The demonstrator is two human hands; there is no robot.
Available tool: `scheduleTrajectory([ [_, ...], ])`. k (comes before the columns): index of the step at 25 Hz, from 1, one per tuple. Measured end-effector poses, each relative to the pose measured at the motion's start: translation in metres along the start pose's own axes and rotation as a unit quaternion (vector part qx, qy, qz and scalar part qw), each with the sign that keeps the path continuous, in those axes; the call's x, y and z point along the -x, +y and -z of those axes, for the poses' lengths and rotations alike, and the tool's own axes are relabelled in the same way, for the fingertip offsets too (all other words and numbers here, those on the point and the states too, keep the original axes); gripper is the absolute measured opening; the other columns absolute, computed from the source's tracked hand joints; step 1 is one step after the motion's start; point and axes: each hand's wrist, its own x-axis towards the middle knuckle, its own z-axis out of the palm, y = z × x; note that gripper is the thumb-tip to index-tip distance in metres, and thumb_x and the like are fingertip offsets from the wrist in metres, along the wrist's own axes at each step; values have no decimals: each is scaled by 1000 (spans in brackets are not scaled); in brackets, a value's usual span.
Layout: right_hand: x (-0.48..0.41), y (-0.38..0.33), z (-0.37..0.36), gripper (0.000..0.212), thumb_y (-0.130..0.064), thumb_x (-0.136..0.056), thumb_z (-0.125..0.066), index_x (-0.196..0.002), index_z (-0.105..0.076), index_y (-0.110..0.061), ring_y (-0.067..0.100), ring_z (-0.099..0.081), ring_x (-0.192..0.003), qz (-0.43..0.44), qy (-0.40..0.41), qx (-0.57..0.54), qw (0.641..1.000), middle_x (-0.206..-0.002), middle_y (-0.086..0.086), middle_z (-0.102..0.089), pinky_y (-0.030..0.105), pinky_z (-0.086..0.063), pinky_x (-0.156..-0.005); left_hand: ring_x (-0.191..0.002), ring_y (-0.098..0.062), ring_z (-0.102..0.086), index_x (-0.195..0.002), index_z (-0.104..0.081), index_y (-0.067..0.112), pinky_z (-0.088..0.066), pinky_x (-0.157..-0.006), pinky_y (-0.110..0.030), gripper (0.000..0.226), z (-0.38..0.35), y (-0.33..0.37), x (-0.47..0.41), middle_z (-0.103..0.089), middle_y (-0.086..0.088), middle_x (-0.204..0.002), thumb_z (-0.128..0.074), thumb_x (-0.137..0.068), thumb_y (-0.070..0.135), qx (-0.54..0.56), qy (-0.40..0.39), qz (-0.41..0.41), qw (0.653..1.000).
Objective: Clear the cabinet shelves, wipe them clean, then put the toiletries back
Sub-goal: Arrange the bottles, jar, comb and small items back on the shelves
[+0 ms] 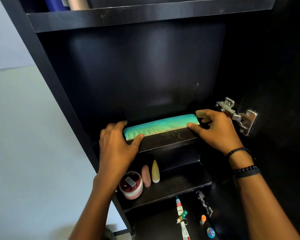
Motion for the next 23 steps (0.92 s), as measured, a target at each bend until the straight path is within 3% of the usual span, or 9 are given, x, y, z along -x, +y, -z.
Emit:
scheduleTrajectory([
  [6,3,-1,0,48,-30,-76,-77,-120,-59,-20,3,-55,-97,-8,2,-12,1000,-108,-10,-65,7,-38,-74,-111,-20,-50,-120,-56,19,-34,-80,-22,50,-1,0,9,-61,-2,-115,-69,-80,45,-9,40,0,999],
  [11,4,-6,-9,31,-30,-76,-76,-102,-67,-16,10,-60,-91,-33,78,15,996,-100,-4,-69,22,-46,-77,-111,-19,-49,-119,-57,19,-31,-79,-21,46,-8,6,6,-61,-2,-115,-67,-81,45,-7,45,7,999],
  [15,5,-8,-14,26,-31,-78,-73,-98,-68,-16,14,-61,-95,-44,99,34,994,-100,-2,-68,21,-40,-74,-113,-21,-48,-118,-58,20,-33,-80,-23,46,-12,5,4,-60,-2,-115,-66,-82,46,-12,44,15,999],
  [20,12,0,-21,30,-31,-81,-69,-107,-65,-18,21,-54,-107,-2,120,34,992,-109,-1,-64,23,-39,-85,-117,-23,-45,-124,-55,22,-44,-88,-34,49,-13,3,7,-54,-4,-123,-67,-82,45,-10,51,-1,999],
  [23,29,2,-31,34,-32,-88,-63,-118,-61,-15,17,-46,-121,63,148,12,987,-127,-1,-56,30,-38,-101,-111,-19,-49,-121,-57,20,-46,-87,-36,40,-15,2,14,-54,-3,-119,-64,-86,39,7,104,-81,991],
])
